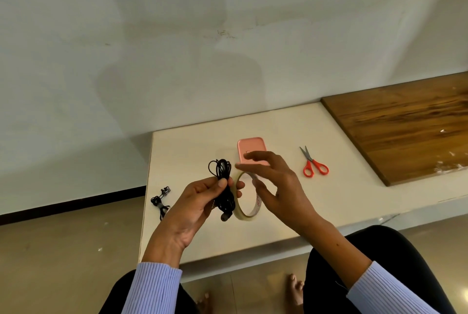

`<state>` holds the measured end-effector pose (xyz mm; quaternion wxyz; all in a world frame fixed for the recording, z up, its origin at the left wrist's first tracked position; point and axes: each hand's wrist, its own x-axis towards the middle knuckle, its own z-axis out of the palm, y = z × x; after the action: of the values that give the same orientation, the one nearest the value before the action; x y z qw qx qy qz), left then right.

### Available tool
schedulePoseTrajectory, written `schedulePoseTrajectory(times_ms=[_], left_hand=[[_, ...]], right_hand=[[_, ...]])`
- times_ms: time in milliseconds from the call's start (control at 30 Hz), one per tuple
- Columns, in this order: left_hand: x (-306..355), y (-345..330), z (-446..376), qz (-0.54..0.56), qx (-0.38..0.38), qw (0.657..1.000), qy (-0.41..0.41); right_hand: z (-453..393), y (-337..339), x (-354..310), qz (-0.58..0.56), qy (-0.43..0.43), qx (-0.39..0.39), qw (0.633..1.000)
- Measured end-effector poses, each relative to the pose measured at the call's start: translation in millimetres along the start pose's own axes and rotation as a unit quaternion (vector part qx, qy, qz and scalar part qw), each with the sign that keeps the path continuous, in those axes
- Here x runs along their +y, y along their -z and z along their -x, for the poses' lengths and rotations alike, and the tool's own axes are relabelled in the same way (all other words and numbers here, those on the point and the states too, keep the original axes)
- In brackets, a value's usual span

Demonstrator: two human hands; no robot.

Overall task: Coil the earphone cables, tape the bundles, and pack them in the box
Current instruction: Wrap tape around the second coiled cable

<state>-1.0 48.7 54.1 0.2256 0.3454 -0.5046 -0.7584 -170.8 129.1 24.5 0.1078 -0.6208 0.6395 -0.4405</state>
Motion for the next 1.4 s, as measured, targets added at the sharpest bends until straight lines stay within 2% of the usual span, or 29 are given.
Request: schedulePoseTrajectory(times_ms=[133,333,567,733,833,900,1000,1133,1267,1333,1400], left_hand=[[0.7,1.1,0.8,-0.041,-0.008,0.999,-0.002],[3.3,1.3,2.3,-0.040,-0.020,0.999,-0.005],[3.9,10.6,4.0,-0.022,-0.027,0.999,-0.009],[4.3,19.5,2.6,0.014,-0.037,0.999,-0.015],[4.0,20.8,1.1,0.015,-0.022,1.000,-0.003],[2.7,19.5,-0.6,-0.023,0.007,1.000,0.004],[-4.4,18.3,-4.7,-0.097,0.075,0.993,0.004],[-14.5,14.4,-7.3,-0.126,0.173,0.977,0.008],[-20.6,4.7,-6.2,-0.111,0.120,0.985,0.046],[-22.5,-1.9,-7.7,-0.082,0.106,0.990,0.046],[-22.7,-8.1,-10.1,-0.017,0.124,0.991,0.039]], right_hand=[[-0.6,-3.5,0.7,0.022,0.037,-0.030,0.999],[-3.8,-3.6,3.8,-0.057,-0.005,-0.017,0.998],[-9.5,-0.3,9.1,-0.141,-0.145,-0.057,0.978],[-13.3,2.0,6.7,-0.291,-0.245,-0.104,0.919],[-14.5,3.9,6.1,-0.348,-0.278,-0.079,0.892],[-15.8,4.6,6.2,-0.383,-0.307,-0.056,0.869],[-15.9,3.3,6.2,-0.399,-0.336,-0.041,0.852],[-16.1,-3.0,3.2,-0.409,-0.372,-0.013,0.833],[-17.0,-12.8,-0.7,-0.412,-0.414,0.026,0.811],[-15.8,-16.6,-1.6,-0.404,-0.412,0.036,0.816],[-14.4,-19.3,-3.4,-0.389,-0.396,0.022,0.831]])
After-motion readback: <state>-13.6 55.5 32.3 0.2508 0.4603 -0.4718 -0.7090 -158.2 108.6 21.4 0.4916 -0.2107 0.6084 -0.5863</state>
